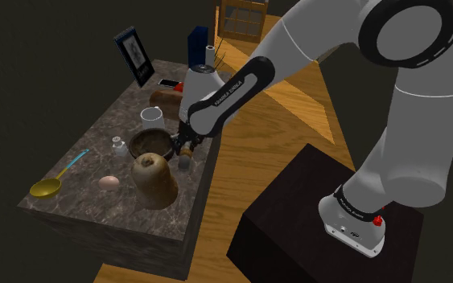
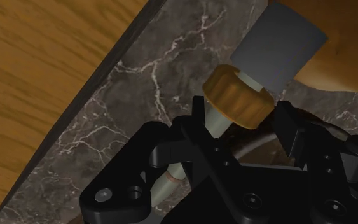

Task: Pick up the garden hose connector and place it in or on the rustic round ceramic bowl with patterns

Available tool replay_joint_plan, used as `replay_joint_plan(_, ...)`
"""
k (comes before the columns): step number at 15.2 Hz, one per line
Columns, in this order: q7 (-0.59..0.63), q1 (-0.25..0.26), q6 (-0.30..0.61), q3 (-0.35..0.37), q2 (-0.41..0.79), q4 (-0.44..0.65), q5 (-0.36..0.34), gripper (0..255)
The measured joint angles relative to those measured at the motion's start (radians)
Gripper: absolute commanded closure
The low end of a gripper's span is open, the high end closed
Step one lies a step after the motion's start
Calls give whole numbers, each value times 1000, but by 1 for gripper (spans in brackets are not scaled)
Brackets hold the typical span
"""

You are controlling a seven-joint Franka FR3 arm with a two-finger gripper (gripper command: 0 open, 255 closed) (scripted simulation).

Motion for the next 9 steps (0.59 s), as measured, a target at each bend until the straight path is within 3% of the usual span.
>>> replay_joint_plan(9, 13, -3, -102, 2, -98, 5, 1, 255)
